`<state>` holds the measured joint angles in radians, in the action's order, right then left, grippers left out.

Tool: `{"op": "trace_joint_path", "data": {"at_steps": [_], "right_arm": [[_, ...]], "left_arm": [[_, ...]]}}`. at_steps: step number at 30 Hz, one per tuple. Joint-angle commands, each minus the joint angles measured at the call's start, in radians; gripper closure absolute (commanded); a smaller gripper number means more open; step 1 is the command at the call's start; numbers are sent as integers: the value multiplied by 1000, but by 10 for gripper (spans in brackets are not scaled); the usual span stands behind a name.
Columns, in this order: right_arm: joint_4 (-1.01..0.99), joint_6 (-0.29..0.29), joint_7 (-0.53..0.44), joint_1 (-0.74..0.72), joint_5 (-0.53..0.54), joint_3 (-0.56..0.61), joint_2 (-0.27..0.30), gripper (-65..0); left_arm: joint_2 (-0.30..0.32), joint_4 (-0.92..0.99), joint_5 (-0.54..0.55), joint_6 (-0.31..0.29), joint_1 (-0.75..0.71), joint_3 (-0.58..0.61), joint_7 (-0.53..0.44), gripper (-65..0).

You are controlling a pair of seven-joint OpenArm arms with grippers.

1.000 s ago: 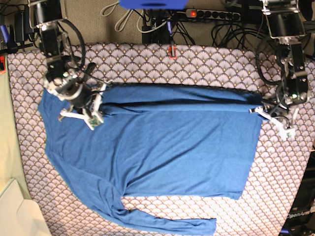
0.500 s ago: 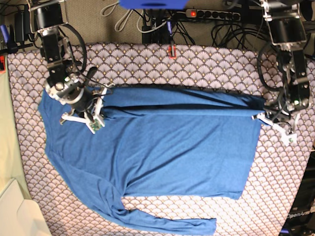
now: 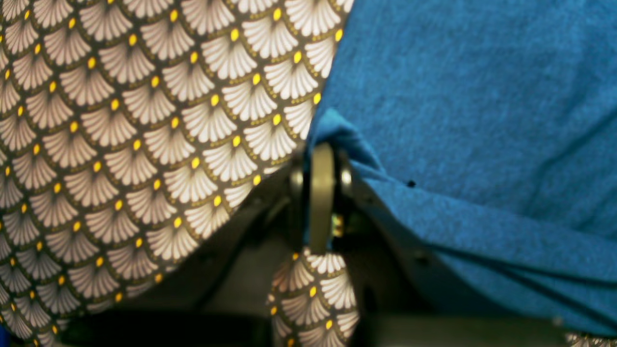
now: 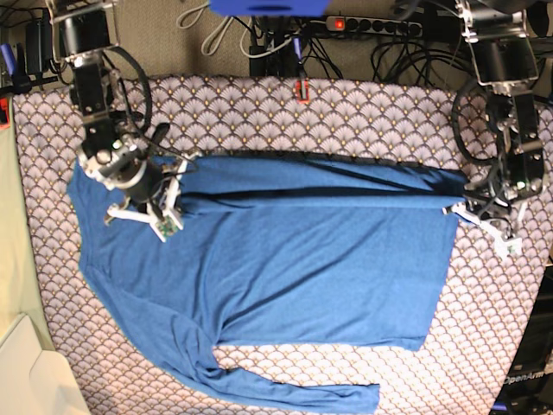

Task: Fold the T-shirt properly
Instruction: 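Move the right gripper outward along the collar edge, stretching the shirt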

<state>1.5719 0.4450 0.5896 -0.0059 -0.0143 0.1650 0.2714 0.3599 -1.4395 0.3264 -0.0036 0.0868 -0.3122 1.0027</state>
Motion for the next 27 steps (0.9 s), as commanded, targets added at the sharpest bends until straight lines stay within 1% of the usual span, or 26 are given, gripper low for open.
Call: {"op": "trace_joint_path", "data": {"at_steps": [1,8,9,12,14,16,18,20,22,24,25,27], "right_arm": [[14,-2,-18,-18,6,-5,9,0],[14,-2,-16,-18,6,-5,6,0],[14,-2,-16,-16,6,-5,6,-10],[14,-2,-16,-16,6,-5,6,-78],[14,-2,-15,-16,6,-5,6,-141],[17,1,5,-18,6,-5,6,-202],[25,1,28,-19,6,-5,6,-252],[43,1,33,-19,6,-5,7,-285],[71,1,34,-16,6,-12,9,-298],[103,1,34,-9,6,-15,16,-299],[121,1,34,5,6,-15,32,-299],[158,1,34,24,6,-18,47,-299]], "left_arm": [[15,-16,-3,3,21,-6,-15,-3],[12,-14,-3,3,46,-3,-17,-4],[12,-14,-3,1,46,-3,-17,-5],[12,-14,-3,1,46,-5,-15,-6],[15,-14,-3,0,44,-5,-15,-35],[17,-14,-3,0,43,-6,-15,-112],[17,-14,-3,1,41,-6,-15,-225],[17,-16,0,0,41,-6,-15,-334],[14,-19,4,-2,41,-6,-15,-435],[11,-24,4,-2,41,-6,-15,-519],[11,-28,4,-2,41,-6,-15,-552],[11,-34,6,-2,41,-8,-15,-599]]}}
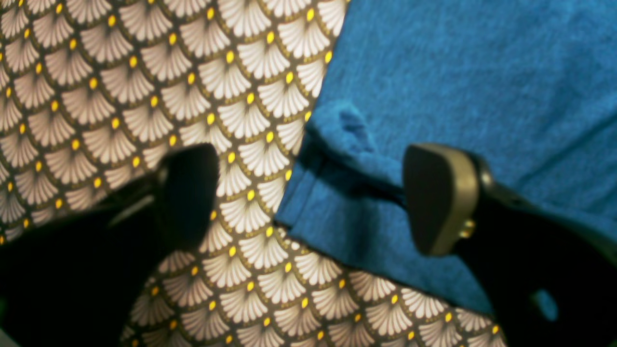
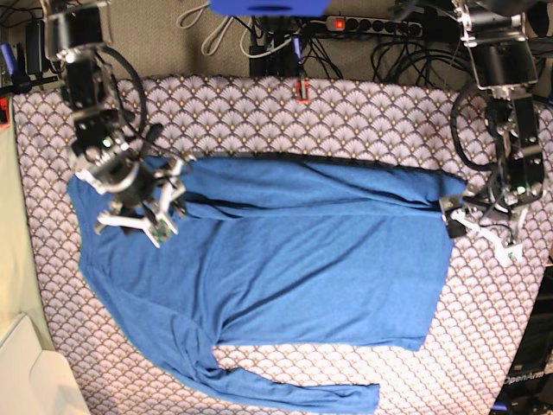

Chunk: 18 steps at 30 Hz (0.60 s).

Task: Fold the T-shirt properly
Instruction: 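Move the right gripper outward along the collar edge, stretching the shirt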

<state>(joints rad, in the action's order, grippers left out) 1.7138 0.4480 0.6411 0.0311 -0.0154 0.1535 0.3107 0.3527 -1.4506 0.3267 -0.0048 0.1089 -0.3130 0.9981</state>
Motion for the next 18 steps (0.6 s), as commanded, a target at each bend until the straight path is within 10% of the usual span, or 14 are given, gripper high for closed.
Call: {"op": "trace_joint_path", "data": {"at_steps": [1,18], "right_arm": [[39,-2,-17,-6,7,-15,11,-299],[124,-2,-25,231,9,-317,-8,-298]], "left_arm": [[18,-28,5,-1,16,-8,-11,-618],[-45,44,7,-1,-145,-47,-180,-628]]}}
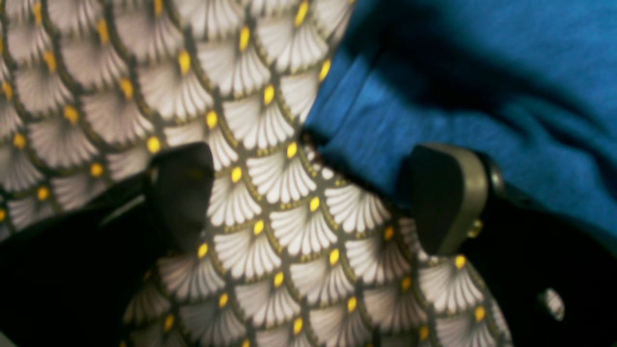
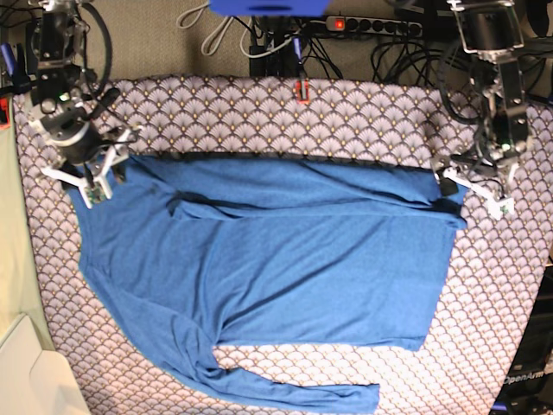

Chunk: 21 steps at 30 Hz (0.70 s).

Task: Fold the T-shirt properly
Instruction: 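Move the right gripper outward along the collar edge, stretching the shirt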

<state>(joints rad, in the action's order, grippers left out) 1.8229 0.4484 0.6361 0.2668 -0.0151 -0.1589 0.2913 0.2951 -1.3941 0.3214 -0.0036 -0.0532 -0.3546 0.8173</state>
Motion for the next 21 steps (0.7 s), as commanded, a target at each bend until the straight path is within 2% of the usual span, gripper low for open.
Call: {"op": "trace_joint_path", "data": {"at_steps": [1,12,17,21], "right_arm": [[7,-3,-20,-5,8,-11,12,-298],[-25,-3,-22,-8,8,-74,13,-298],[-25,-3,-22,-8,8,-104,18,-298],[-25,-3,-22,-8,8,-133,18,-298]], "left_arm": [[5,2,11,-2,22,-5,1,-628],[-20,92,12,-2,80,-4,-26,-627],[-12,92,12,-2,79,91,-46,-626],[-17,92,12,-2,79,110,-46,-626]]}}
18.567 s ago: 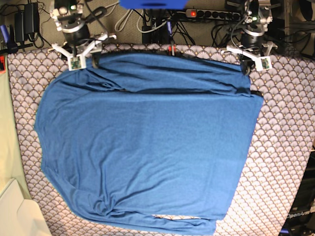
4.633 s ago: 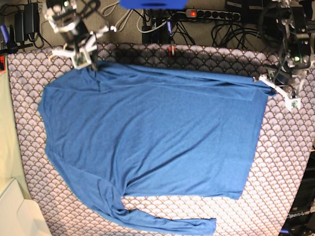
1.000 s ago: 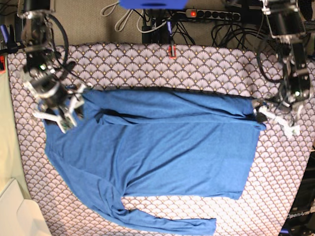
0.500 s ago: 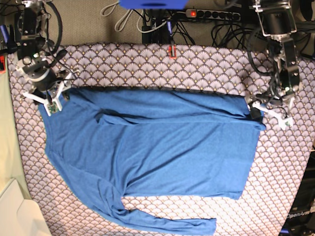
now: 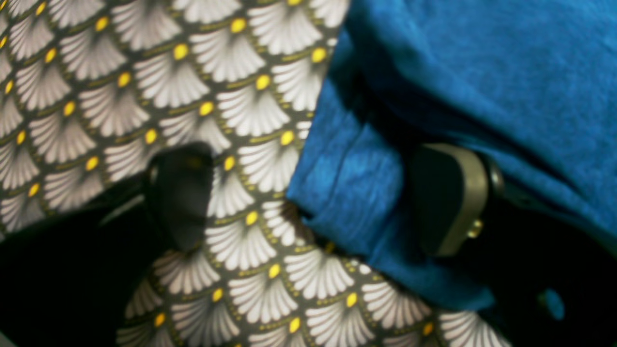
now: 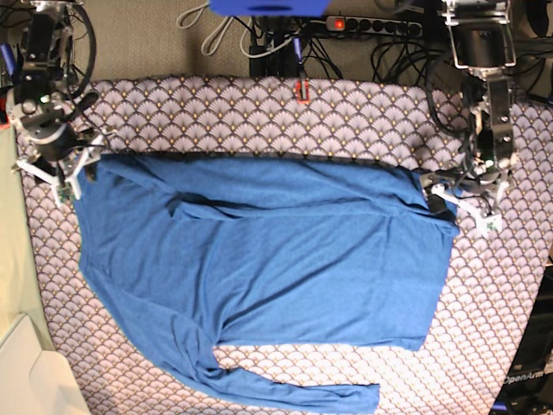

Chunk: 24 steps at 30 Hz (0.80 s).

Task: Fold the T-shirt properly
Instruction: 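Move the right gripper outward along the collar edge, stretching the shirt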

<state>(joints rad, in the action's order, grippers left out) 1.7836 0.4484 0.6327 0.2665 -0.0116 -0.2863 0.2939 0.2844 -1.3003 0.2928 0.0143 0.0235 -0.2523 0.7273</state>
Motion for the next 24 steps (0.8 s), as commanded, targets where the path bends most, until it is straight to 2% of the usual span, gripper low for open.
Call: {"op": "trace_joint_path", "data": {"at_steps": [1,14,16,18,23,24], "right_arm": [[14,-3,-18,-8,5,-12,15,-298],[14,-3,-18,-8,5,-15,12,-298],[14,-3,-18,-8,5,-15,12,-298],[14,-3,-18,-8,5,-15,14,-298],[14,-3,-18,-3,5,-17,14,-298],[14,-3,-18,-3,5,-17,14,-298]], "left_arm": [[-7,-2,41,-20,2,8,44,-626],[0,-3,41,-21,-7,6,47,-625],[0,-3,41,-21,-7,8,47,-602],[0,-3,41,-21,-7,8,45,-515],[-1,-3,36,-21,-7,8,51,-189],[0,-3,36,-21,-7,8,47,-152]]}}
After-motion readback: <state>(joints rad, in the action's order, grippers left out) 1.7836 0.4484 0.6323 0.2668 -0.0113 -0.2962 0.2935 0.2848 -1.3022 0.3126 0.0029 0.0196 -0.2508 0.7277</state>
